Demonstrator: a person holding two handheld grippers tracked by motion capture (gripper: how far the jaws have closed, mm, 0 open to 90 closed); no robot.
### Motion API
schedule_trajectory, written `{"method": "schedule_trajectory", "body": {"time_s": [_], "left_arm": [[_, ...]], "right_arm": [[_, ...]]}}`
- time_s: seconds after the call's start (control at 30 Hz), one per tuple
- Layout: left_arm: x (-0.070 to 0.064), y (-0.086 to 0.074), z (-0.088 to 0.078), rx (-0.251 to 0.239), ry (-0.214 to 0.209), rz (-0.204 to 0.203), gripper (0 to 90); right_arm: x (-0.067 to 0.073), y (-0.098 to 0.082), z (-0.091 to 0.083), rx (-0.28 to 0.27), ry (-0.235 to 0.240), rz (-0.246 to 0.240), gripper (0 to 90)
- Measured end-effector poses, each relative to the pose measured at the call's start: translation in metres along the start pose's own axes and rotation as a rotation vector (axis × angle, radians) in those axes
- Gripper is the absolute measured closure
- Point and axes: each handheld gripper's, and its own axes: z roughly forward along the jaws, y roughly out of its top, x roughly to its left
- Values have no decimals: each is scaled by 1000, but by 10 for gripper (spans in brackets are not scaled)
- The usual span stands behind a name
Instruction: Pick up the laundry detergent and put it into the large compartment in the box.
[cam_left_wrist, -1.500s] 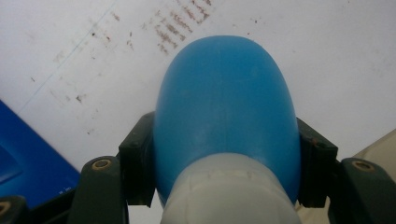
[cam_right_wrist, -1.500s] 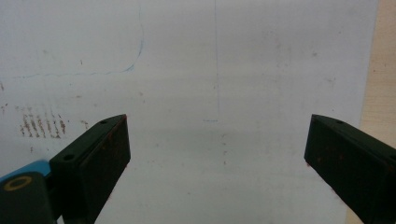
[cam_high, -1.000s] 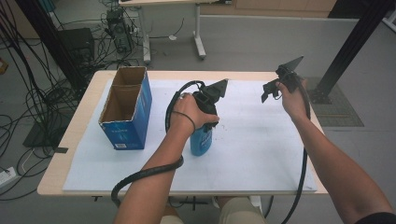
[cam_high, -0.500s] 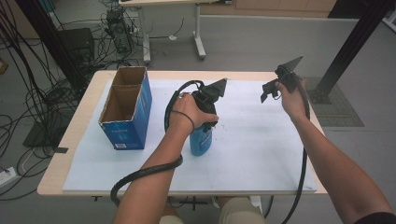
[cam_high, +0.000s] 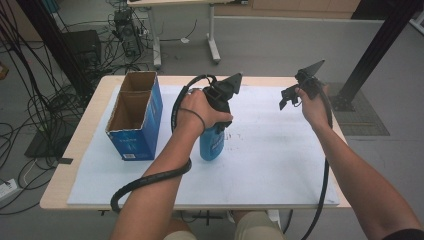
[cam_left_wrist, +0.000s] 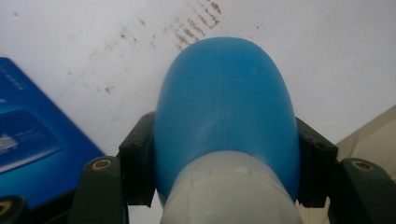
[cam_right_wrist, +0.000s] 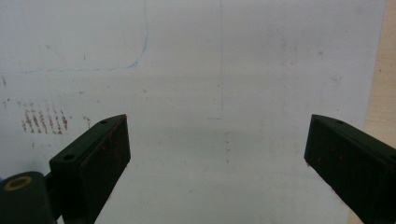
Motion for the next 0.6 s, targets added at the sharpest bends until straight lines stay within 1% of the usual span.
{"method": "schedule_trajectory", "body": {"time_s": [0.2, 0.3, 0.37, 0.4, 0.5, 0.57, 0.6], "left_arm": [[9, -3, -55, -29, 4, -11, 379], [18, -4, -82, -42, 3, -32, 378], [25, -5, -98, -49, 12, -61, 378], [28, -5, -106, -49, 28, -77, 378], [35, -5, -124, -49, 64, -110, 379], [44, -6, -137, -47, 77, -134, 378], [49, -9, -143, -55, 81, -153, 378]], "right_arm": [[2, 0, 0, 4, 0, -6, 70], [4, 0, 0, 3, 1, -11, 70], [6, 0, 0, 4, -1, -14, 70], [7, -1, 0, 6, -3, -18, 70], [8, -2, 0, 3, -1, -21, 70], [9, -2, -2, 0, -4, -27, 70], [10, -3, -2, -1, -8, -29, 70]]}}
